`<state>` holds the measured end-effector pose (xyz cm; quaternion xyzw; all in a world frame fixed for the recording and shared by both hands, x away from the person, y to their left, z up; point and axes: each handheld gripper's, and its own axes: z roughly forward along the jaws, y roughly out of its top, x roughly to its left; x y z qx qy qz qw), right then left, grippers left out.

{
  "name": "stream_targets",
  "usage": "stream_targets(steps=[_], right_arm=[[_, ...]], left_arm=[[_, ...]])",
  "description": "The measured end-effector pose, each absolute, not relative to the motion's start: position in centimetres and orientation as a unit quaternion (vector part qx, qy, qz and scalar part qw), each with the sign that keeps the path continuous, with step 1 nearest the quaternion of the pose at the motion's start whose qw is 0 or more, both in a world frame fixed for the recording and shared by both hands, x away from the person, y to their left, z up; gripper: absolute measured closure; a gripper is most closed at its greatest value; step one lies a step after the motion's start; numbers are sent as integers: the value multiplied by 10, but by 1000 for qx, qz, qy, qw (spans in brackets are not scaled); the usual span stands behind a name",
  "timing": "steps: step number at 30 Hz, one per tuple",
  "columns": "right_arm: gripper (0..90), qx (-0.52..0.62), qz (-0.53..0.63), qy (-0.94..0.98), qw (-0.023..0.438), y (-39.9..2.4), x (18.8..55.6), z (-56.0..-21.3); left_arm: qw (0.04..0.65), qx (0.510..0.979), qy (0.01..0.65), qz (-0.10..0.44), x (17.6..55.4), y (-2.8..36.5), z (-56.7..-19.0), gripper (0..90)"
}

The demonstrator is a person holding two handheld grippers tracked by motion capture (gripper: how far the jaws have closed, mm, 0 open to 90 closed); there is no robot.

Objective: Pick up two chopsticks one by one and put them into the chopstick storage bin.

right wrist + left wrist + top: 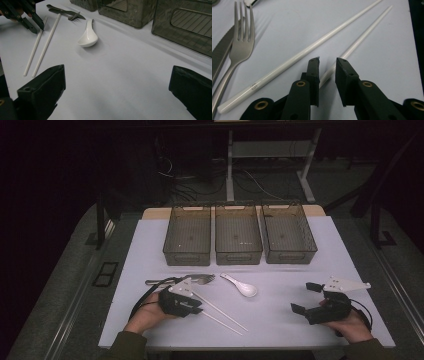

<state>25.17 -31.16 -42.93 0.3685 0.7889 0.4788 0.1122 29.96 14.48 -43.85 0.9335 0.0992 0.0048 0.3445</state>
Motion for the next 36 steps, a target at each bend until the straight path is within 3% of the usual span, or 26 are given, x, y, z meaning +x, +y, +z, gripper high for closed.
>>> stream_targets(steps=[12, 27, 33, 36], right_arm=[[7, 369, 479, 788, 112, -312, 252, -429], [8, 370, 477, 789, 112, -312, 251, -429], [8, 369, 477, 790, 113, -311, 252, -430], [8, 370, 478, 789, 112, -311, 251, -429]], left_arm=[[325, 942, 79, 5, 287, 146, -437, 737], [320, 942, 98, 20, 261, 165, -435, 748], [319, 942, 97, 22, 259, 167, -436, 736], [324, 941, 93, 23, 260, 163, -436, 686]])
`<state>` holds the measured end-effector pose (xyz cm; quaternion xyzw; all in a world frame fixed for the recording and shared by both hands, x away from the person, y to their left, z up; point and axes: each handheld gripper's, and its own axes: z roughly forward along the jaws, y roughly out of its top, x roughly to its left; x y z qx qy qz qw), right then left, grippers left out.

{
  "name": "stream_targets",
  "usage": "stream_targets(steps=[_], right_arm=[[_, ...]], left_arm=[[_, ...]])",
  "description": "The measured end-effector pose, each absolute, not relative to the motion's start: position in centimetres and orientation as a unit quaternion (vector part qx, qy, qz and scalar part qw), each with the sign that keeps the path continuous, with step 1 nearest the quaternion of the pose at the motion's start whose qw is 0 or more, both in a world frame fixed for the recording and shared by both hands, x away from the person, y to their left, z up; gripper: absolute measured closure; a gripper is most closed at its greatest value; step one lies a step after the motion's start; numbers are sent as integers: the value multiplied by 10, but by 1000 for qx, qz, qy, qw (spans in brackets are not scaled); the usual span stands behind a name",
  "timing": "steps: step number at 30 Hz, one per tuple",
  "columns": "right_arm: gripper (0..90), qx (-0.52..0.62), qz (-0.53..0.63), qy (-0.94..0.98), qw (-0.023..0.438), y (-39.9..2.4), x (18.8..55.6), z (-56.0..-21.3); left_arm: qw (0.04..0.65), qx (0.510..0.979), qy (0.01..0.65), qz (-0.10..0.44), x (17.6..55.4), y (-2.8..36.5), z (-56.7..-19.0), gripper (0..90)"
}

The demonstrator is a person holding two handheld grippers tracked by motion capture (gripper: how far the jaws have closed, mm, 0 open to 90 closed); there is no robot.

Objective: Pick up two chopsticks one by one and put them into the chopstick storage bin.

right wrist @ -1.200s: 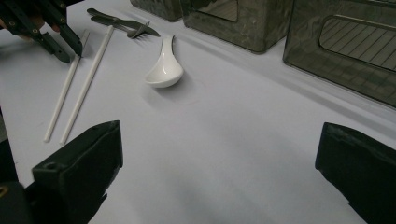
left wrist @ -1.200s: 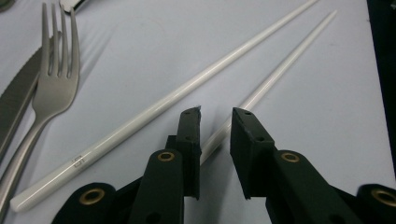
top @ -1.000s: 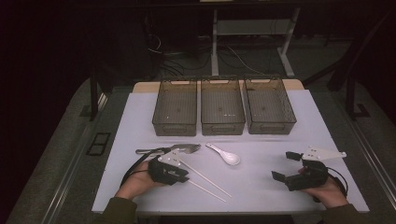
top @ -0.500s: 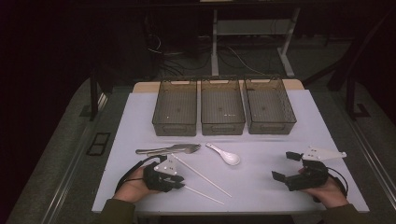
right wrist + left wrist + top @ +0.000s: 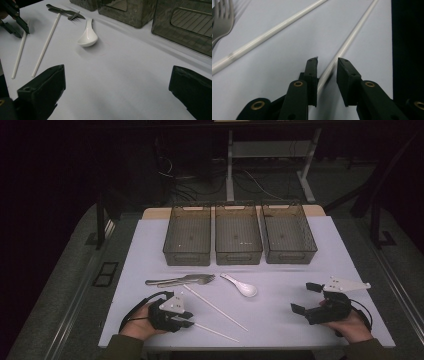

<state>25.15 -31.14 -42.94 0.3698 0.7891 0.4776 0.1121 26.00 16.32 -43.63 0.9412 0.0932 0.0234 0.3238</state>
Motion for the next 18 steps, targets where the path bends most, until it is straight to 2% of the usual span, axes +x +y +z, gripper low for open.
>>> stream_targets(steps=[11, 18], right_arm=[[8, 369, 478, 789, 112, -312, 251, -429], [7, 369, 478, 789, 112, -311, 251, -429]], left_arm=[[329, 944, 18, 8, 249, 108, -435, 663], [330, 944, 5, 1, 246, 97, -438, 768]])
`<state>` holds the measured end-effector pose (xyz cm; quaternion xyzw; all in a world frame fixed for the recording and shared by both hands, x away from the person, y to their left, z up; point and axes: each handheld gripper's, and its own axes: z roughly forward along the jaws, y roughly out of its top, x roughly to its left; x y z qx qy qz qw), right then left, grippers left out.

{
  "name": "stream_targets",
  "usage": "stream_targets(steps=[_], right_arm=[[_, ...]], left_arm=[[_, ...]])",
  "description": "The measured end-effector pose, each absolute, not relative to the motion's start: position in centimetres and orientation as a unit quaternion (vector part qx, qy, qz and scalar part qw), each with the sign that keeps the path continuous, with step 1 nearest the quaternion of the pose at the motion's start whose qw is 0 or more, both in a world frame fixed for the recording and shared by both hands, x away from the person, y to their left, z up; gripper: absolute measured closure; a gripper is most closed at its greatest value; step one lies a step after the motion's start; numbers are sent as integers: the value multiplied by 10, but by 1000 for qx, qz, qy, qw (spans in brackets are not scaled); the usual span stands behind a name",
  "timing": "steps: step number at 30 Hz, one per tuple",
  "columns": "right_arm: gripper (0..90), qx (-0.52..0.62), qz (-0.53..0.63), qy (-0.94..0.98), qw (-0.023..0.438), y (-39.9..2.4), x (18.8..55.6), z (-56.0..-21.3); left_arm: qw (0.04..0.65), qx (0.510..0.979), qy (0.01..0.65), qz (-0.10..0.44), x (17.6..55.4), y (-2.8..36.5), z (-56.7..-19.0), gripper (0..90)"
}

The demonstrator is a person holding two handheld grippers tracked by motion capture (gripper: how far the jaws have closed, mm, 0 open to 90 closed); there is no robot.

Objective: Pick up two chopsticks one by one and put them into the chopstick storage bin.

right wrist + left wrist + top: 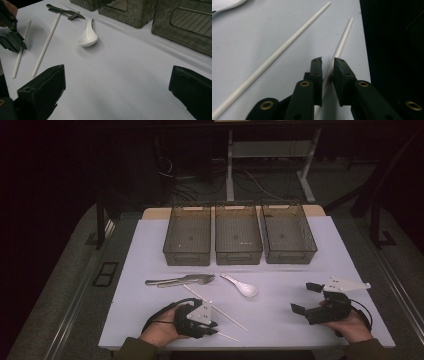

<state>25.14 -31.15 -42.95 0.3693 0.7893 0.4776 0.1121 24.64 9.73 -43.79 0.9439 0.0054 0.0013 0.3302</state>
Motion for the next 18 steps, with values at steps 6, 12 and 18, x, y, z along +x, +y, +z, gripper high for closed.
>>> stream_targets(steps=[6, 12, 18], right_arm=[[7, 369, 477, 789, 112, -311, 252, -430], [8, 369, 478, 789, 111, -312, 251, -429], [8, 369, 478, 789, 111, -312, 251, -429]], left_arm=[[330, 944, 2, -3, 248, 98, -438, 810], [333, 943, 9, -9, 250, 101, -438, 816], [339, 940, 24, -12, 255, 106, -439, 818]])
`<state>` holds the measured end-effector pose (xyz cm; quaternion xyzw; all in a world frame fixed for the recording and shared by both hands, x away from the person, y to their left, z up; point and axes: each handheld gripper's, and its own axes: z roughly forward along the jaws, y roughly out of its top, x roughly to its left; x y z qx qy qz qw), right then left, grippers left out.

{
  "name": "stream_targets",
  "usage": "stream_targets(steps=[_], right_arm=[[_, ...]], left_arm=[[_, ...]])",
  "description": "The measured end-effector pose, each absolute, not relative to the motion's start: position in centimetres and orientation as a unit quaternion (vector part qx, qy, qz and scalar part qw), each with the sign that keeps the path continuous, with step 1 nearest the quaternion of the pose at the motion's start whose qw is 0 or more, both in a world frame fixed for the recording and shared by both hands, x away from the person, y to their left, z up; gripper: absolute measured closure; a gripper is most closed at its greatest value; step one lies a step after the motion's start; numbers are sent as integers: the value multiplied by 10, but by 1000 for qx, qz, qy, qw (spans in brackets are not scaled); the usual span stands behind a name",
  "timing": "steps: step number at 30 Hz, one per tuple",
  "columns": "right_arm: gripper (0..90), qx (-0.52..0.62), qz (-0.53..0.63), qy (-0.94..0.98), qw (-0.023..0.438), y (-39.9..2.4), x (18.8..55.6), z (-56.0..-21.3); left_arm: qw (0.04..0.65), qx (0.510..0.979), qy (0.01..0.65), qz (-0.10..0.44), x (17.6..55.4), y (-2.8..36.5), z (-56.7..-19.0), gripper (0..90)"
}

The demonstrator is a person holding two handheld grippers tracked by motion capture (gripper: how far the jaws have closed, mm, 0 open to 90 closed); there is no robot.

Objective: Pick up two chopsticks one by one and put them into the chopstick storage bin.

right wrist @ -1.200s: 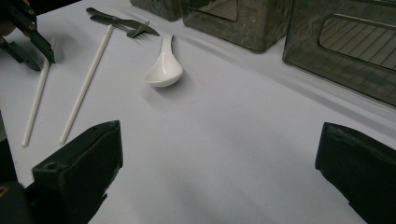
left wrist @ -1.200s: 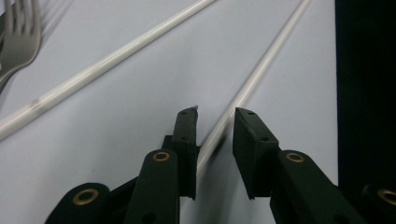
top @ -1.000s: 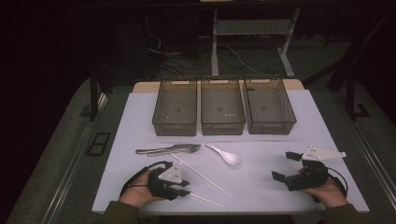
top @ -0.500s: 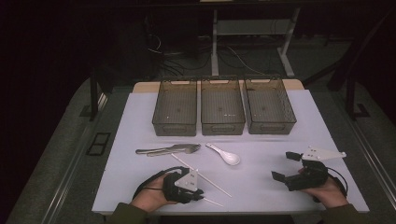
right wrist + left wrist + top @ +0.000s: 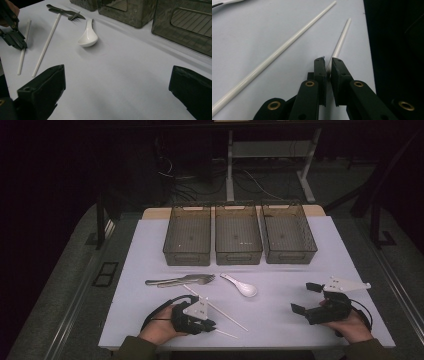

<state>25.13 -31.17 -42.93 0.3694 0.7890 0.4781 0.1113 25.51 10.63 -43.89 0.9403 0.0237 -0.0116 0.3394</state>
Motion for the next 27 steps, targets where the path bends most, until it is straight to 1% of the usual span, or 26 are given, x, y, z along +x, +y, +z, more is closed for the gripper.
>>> stream_targets(steps=[5, 8, 13, 15, 21, 25, 27], right_arm=[[8, 370, 478, 789, 111, -312, 251, -429], [8, 369, 479, 789, 111, -312, 251, -429], [8, 369, 479, 789, 111, -312, 251, -429], [8, 369, 479, 788, 112, -312, 251, -429], [8, 369, 479, 789, 112, -312, 251, -429], [7, 370, 479, 788, 112, -312, 252, -429], [8, 370, 479, 788, 112, -312, 252, -429]], left_arm=[[343, 939, 42, -3, 259, 115, -439, 818], [346, 936, 65, 4, 265, 126, -439, 819], [347, 935, 73, 11, 269, 132, -439, 817], [348, 934, 86, 17, 271, 138, -439, 811], [346, 934, 85, 25, 270, 138, -438, 801], [348, 935, 72, 22, 268, 130, -437, 736], [353, 934, 53, 24, 264, 115, -433, 711]])
